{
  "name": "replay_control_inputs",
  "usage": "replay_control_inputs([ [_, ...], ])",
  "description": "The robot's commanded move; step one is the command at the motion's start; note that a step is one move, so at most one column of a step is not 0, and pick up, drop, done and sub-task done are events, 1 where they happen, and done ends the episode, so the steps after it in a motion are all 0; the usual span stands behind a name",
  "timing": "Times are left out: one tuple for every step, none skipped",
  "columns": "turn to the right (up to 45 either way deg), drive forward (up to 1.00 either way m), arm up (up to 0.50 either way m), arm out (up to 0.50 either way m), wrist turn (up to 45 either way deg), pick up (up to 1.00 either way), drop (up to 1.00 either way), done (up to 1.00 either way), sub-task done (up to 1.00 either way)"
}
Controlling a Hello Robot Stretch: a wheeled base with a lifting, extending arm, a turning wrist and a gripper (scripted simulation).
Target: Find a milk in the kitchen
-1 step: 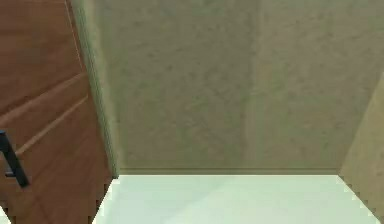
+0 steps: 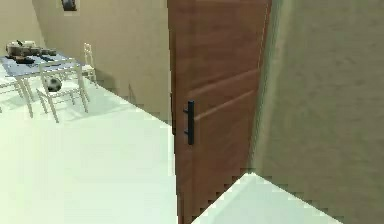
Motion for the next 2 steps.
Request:
replay_control_inputs([
  [-21.0,0.00,0.00,0.00,0.0,0.00,0.00,0.00,0.00],
  [0.0,1.00,0.00,0.00,0.0,0.00,0.00,0.00,0.00],
])
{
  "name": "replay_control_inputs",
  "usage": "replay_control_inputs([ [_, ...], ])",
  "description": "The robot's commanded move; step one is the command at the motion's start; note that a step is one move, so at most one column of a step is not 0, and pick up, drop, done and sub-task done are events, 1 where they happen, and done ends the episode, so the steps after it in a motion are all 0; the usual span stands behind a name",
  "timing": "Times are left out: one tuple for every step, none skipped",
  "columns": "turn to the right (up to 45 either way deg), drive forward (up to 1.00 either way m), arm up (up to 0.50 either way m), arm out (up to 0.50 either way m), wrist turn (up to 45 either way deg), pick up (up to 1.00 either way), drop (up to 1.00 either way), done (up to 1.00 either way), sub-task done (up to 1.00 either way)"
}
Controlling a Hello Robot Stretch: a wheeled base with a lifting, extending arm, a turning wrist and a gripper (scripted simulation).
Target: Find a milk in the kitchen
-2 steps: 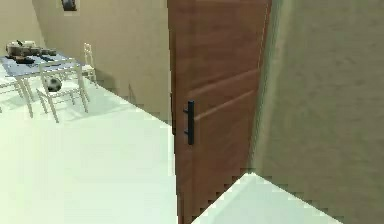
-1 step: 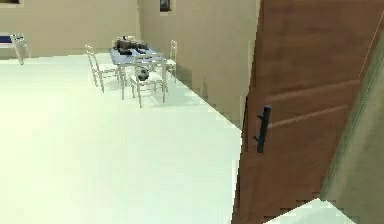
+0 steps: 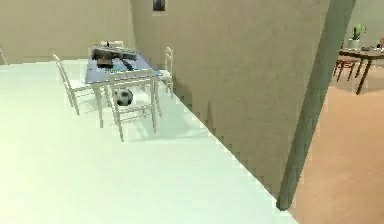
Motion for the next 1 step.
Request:
replay_control_inputs([
  [-3.0,0.00,0.00,0.00,0.0,0.00,0.00,0.00,0.00],
])
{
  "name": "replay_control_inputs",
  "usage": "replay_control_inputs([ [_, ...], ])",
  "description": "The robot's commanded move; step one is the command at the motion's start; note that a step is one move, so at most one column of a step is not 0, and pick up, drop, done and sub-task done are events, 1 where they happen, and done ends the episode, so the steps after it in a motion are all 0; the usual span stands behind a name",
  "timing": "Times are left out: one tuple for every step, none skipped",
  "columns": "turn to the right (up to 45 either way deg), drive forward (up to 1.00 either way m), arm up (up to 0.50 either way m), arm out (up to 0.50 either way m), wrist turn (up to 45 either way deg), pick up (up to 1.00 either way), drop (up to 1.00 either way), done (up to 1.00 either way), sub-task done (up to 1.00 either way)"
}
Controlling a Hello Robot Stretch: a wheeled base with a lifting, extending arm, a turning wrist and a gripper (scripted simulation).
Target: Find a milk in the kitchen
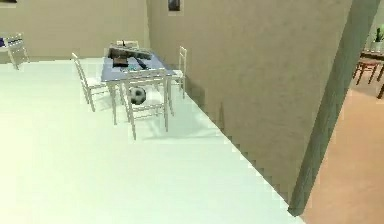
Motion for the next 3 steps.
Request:
replay_control_inputs([
  [0.0,0.30,0.00,0.00,0.0,0.00,0.00,0.00,0.00],
  [45.0,0.00,0.00,0.00,0.0,0.00,0.00,0.00,0.00],
  [18.0,0.00,0.00,0.00,0.0,0.00,0.00,0.00,0.00],
])
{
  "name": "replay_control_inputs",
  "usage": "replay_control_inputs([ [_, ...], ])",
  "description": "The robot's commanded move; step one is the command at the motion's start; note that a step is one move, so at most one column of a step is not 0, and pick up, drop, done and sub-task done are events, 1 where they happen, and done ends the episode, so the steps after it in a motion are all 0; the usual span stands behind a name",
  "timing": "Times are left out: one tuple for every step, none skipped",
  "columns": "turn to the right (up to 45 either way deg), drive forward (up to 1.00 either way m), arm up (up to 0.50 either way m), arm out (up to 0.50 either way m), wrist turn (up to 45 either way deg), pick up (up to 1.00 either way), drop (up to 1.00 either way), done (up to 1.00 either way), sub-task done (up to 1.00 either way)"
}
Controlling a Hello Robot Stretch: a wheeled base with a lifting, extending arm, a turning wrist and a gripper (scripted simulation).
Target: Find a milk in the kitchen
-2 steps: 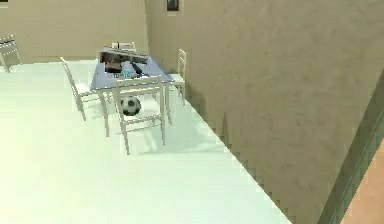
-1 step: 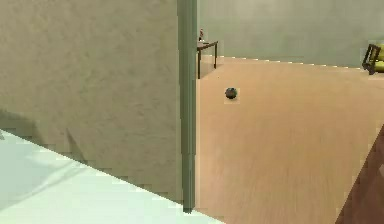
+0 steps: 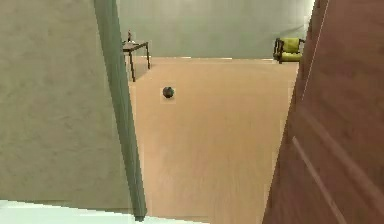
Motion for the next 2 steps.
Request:
replay_control_inputs([
  [0.0,1.00,0.00,0.00,0.0,0.00,0.00,0.00,0.00],
  [0.0,0.15,0.00,0.00,0.0,0.00,0.00,0.00,0.00],
])
